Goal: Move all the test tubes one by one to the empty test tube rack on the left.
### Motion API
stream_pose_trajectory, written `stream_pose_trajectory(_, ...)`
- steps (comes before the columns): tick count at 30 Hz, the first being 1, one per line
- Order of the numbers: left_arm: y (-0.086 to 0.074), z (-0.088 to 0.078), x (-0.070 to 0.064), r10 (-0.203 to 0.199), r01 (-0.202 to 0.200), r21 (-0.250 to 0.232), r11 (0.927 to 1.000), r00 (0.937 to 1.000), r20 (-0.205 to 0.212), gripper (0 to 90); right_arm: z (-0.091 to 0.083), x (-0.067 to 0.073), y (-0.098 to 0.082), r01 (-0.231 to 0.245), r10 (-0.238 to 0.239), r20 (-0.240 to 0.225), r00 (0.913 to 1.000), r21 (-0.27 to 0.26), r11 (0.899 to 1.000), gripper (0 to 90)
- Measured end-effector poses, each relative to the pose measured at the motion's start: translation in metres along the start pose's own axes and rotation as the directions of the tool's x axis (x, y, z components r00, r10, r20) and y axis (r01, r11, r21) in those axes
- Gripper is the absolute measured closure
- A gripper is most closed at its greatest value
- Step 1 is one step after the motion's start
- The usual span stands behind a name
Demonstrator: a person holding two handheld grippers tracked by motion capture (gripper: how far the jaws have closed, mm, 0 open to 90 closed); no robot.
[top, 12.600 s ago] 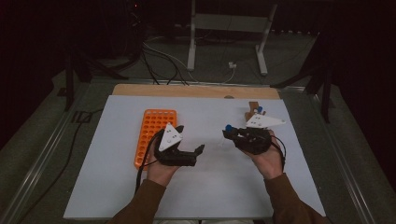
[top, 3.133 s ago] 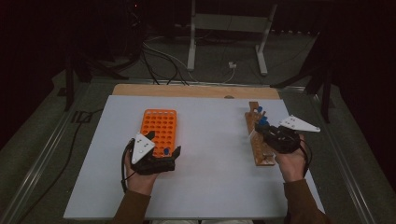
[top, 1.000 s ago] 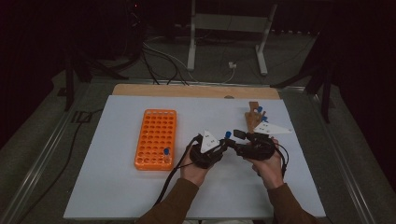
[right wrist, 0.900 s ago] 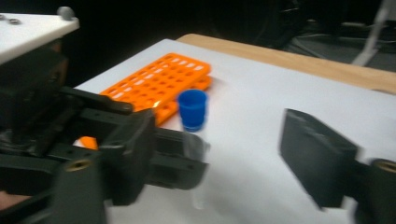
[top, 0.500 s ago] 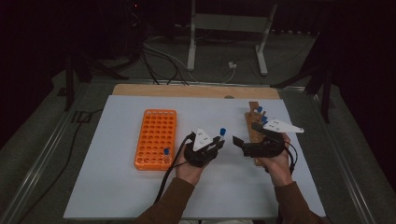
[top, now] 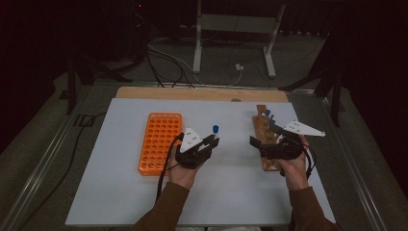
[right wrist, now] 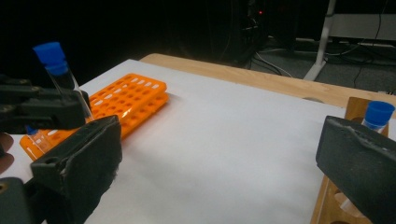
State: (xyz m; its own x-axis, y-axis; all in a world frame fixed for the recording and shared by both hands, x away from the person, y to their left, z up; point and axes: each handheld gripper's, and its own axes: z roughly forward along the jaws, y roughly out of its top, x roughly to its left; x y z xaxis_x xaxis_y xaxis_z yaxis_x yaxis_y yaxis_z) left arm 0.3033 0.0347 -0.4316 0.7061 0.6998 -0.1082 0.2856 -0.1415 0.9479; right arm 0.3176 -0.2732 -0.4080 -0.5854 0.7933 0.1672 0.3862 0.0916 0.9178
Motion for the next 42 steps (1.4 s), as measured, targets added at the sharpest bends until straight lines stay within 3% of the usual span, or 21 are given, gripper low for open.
stream_pose_trajectory(14,0.008,-0.028,0.029,-0.011,0.009,-0.041,0.9991,0.9978,-0.065,78.3,-0.007,-0.01,0.0,-0.024,0.024,0.019,0.9995,-0.013,1.0,0.4)
stream_pose_trajectory(22,0.008,-0.042,0.046,-0.019,0.015,-0.04,0.9991,0.9942,-0.105,78.2,-0.01,-0.013,0.0,-0.028,0.028,0.026,0.9992,-0.019,0.999,0.4)
stream_pose_trajectory(31,-0.001,-0.061,0.061,-0.006,0.004,-0.017,0.9998,0.9912,-0.132,78.2,-0.01,-0.013,0.0,-0.027,0.028,0.023,0.9993,-0.018,0.999,0.4)
stream_pose_trajectory(42,-0.019,-0.085,0.076,-0.026,0.027,0.008,0.9996,0.9891,-0.145,78.2,-0.012,-0.014,0.0,-0.031,0.032,0.02,0.9993,-0.021,0.999,0.5)
